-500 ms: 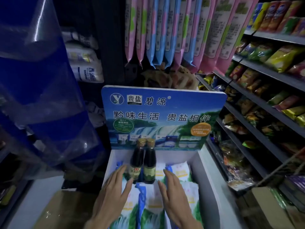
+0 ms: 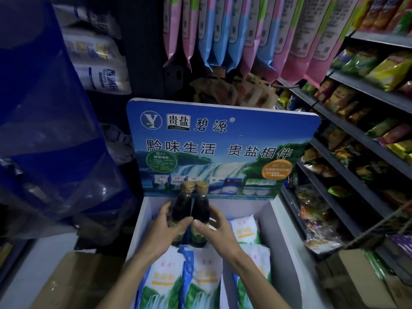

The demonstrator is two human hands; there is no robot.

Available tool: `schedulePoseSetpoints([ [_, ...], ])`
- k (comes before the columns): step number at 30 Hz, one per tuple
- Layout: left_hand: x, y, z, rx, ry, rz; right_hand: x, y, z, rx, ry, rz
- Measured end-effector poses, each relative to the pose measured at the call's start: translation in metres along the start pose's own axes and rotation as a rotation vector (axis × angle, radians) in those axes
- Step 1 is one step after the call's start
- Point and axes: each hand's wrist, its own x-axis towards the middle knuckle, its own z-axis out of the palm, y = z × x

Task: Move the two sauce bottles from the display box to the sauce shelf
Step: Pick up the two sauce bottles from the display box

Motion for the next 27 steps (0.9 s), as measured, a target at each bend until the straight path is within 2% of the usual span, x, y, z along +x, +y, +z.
schedulePoseSetpoints([
  [6,0.006,0.007,0.008,0.072,0.022,0.078,0.011,0.003,0.001,0.028,0.001,-0.013],
  [16,0.004,0.008,0.006,0.063,0.029,0.131,0.015,0.004,0.002,0.094,-0.011,-0.009],
  [23,-0.030,0.026,-0.008,-0.155,0.104,0.162,-0.013,-0.025,-0.011,0.100,-0.062,-0.078],
  [27,-0.062,0.053,-0.025,-0.249,0.150,0.191,-0.046,-0.066,-0.013,0.104,-0.113,-0.133],
])
